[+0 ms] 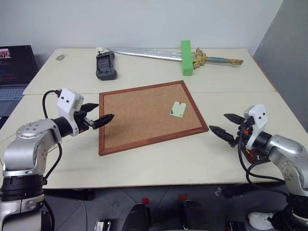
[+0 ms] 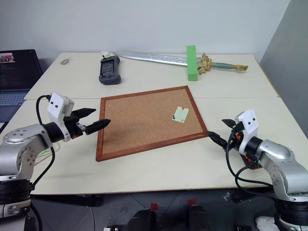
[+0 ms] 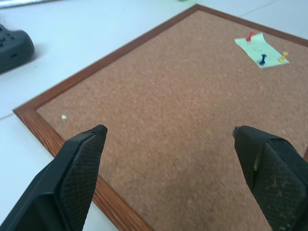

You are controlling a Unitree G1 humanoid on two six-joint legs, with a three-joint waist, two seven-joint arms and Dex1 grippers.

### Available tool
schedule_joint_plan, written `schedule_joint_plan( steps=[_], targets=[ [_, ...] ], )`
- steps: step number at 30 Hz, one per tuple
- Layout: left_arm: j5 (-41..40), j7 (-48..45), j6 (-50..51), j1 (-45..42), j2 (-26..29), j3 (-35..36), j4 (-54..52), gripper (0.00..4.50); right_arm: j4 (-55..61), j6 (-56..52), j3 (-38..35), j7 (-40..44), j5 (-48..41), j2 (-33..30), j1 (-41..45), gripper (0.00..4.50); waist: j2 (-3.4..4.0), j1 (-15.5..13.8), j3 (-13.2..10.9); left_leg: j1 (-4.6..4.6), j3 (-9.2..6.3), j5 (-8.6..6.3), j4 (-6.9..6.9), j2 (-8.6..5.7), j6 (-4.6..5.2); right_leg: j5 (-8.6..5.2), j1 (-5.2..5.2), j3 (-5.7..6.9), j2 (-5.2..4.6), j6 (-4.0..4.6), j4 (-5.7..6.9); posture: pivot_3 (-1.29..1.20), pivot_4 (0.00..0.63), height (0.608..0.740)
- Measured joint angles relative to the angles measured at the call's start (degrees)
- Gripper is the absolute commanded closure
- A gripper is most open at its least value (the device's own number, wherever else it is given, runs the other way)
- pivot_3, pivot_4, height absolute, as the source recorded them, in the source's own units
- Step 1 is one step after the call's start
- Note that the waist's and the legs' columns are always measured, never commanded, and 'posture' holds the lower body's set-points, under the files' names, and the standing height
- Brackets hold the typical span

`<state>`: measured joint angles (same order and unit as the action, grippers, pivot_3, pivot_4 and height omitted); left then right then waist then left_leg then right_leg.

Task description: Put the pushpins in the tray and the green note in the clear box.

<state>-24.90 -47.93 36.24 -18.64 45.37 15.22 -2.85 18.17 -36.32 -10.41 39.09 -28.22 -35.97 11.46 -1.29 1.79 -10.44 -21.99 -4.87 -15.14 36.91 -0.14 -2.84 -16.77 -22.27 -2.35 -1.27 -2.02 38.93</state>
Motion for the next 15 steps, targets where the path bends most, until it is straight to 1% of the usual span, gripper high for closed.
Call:
schedule_joint_plan(
  steps=[15],
  targets=[
    [-0.88, -0.25, 0.67, 0.06, 0.87, 0.46, -0.71, 0.06, -2.55, 2.12, 0.25, 1.34, 0.35, -1.18, 0.60, 0.00, 0.00, 0.00, 0.00, 0.01, 0.02, 0.00, 0.00, 0.01, 0.00, 0.00, 0.00, -0.01, 0.01, 0.00, 0.02, 0.00, 0.150, 0.740]
  ],
)
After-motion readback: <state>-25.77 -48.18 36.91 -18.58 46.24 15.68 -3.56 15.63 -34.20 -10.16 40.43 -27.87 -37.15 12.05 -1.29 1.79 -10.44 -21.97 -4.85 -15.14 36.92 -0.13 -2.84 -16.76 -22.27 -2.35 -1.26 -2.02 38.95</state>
